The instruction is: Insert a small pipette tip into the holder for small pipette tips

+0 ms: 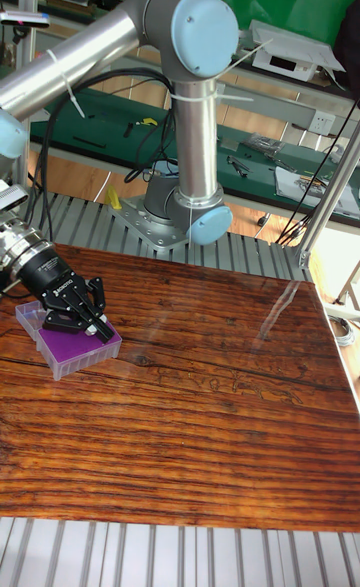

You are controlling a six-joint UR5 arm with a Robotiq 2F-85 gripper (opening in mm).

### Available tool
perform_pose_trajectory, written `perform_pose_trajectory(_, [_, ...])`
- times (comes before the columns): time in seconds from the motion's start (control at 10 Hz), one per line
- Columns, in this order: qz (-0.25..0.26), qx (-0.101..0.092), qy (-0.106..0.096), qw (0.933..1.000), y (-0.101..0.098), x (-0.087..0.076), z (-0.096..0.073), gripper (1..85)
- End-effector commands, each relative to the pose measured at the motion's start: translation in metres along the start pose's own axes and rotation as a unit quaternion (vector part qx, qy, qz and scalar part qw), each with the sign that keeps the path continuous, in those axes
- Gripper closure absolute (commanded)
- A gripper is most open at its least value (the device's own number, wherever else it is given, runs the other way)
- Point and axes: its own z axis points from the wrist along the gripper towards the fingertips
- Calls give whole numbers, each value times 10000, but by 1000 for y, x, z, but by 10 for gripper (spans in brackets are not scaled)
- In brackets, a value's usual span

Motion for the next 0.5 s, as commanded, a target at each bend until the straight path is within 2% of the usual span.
perform_pose_trajectory(0.0, [3, 368, 209, 9991, -20, 9, -3, 847])
perform_pose_trajectory(0.1, [-84, 594, 358, 9976, -32, 16, -5, 847])
perform_pose_trajectory(0.2, [52, 701, 351, 9969, -37, 16, -5, 847])
perform_pose_trajectory(0.4, [133, 446, 242, 9986, -24, 11, -3, 847])
